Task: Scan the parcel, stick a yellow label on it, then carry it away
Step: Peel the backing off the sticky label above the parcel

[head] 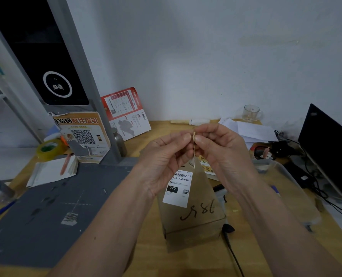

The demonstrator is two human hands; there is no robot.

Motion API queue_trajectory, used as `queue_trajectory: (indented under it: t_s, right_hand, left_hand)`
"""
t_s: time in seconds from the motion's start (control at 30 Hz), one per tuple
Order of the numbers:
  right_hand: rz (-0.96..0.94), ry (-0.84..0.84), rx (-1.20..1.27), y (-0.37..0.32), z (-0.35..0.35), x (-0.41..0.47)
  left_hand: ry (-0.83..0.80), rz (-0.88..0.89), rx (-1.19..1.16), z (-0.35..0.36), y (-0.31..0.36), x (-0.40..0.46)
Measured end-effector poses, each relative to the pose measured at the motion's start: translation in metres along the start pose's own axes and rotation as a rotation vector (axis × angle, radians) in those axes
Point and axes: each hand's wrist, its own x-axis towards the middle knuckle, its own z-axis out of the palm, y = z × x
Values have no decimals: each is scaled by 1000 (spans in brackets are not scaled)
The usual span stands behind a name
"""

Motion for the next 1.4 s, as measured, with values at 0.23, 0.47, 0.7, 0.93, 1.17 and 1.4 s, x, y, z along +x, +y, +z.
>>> queue_trajectory:
  t_s: [0.23,0.47,0.7,0.93,1.17,1.4]
  right_hand:
    - [-18,23,-23,2,-2,3]
    - [-35,91,-32,3,2,7]
    - [-88,133,-87,-1,5,8]
    - [-78,108,-93,-1,1,8]
    - [-84,118,-85,-1,2,8]
    - [-52,116,-103,-1,4,8]
  left_hand:
    - [-16,159,177,3,3,-7]
    - [186,416,555,11,-1,-9]
    - [201,491,582,18,0,-15]
    - [183,476,540,16,1,-13]
    - [163,492,544,17,-2,-13]
    - [175,478,534,16,0,-14]
